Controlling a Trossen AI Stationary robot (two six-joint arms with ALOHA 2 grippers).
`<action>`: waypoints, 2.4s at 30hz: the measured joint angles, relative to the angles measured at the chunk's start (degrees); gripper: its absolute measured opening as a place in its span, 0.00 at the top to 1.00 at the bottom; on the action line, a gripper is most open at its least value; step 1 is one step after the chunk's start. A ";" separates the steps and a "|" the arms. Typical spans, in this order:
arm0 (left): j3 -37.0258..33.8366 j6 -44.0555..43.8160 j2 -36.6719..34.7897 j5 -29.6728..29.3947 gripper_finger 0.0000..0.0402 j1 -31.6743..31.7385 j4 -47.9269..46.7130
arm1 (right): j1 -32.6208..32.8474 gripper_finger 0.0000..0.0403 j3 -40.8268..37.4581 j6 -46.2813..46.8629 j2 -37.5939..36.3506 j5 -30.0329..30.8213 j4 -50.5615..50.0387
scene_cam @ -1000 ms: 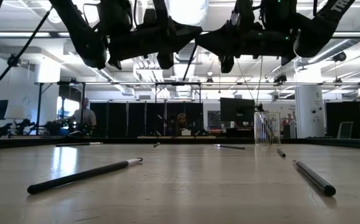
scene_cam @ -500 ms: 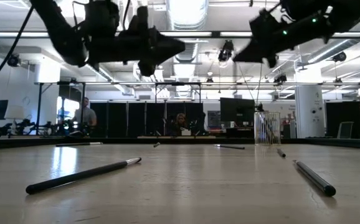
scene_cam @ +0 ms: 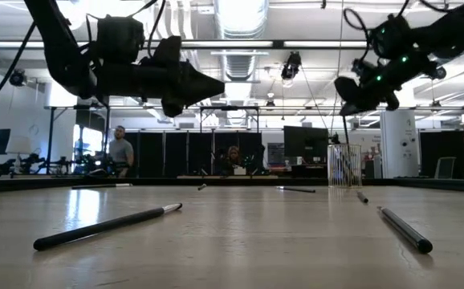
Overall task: Put items in baskets/containers
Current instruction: Put the black eyeshadow brush into the gold pen holder
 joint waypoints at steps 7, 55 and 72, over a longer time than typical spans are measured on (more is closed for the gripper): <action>-0.79 1.11 0.00 -0.90 0.89 0.00 0.02 | -0.51 0.95 -0.09 5.48 5.93 -0.46 -0.19; -5.02 5.89 0.07 -4.12 0.97 0.13 -0.94 | 48.90 0.63 9.88 79.48 22.20 7.07 -38.38; -5.42 6.01 0.07 -4.33 0.97 0.24 -0.86 | 46.62 0.74 21.02 80.28 38.35 5.87 -46.85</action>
